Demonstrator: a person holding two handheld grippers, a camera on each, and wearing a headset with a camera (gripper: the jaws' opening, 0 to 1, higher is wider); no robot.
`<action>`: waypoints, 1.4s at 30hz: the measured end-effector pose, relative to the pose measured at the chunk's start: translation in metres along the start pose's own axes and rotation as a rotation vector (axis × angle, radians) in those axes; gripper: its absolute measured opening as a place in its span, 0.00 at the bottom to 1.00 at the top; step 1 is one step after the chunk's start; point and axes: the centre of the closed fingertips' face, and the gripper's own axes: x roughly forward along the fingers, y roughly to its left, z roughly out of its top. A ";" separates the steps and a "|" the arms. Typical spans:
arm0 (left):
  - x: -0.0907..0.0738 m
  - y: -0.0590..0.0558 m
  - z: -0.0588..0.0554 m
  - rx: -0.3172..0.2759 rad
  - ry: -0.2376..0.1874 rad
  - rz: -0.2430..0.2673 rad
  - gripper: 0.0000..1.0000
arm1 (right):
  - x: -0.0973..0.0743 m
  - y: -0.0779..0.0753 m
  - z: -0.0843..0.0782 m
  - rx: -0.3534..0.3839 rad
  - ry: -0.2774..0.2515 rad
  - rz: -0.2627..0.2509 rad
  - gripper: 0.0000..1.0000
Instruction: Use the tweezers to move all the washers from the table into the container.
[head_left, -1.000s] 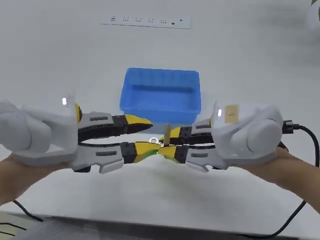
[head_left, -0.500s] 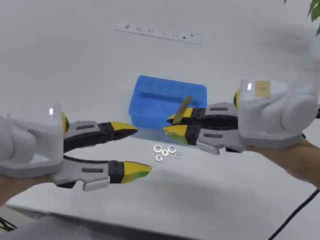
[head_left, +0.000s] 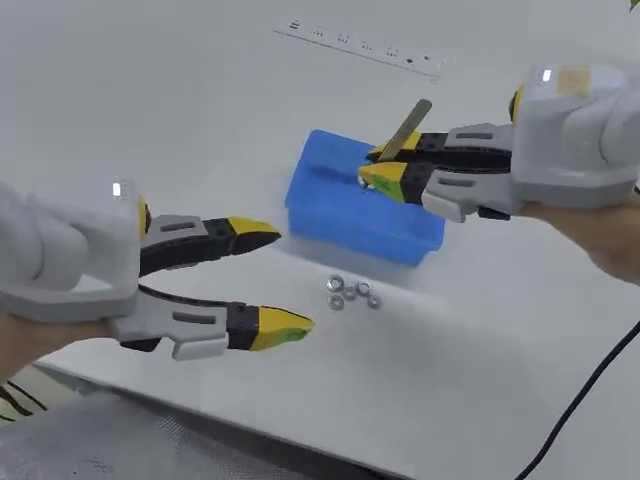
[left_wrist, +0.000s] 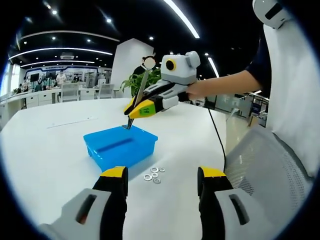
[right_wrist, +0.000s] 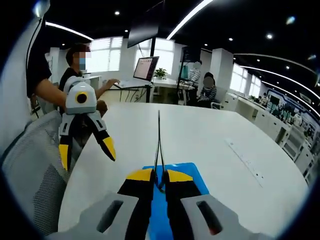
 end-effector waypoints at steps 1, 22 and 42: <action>-0.001 0.002 -0.001 -0.003 0.000 0.006 0.61 | 0.003 -0.003 -0.004 0.002 0.011 -0.001 0.09; -0.025 0.036 -0.006 0.003 0.022 0.134 0.53 | 0.043 -0.022 -0.069 0.041 0.083 0.009 0.09; -0.019 0.036 -0.004 -0.012 0.030 0.127 0.51 | 0.044 -0.022 -0.070 0.046 0.084 0.014 0.11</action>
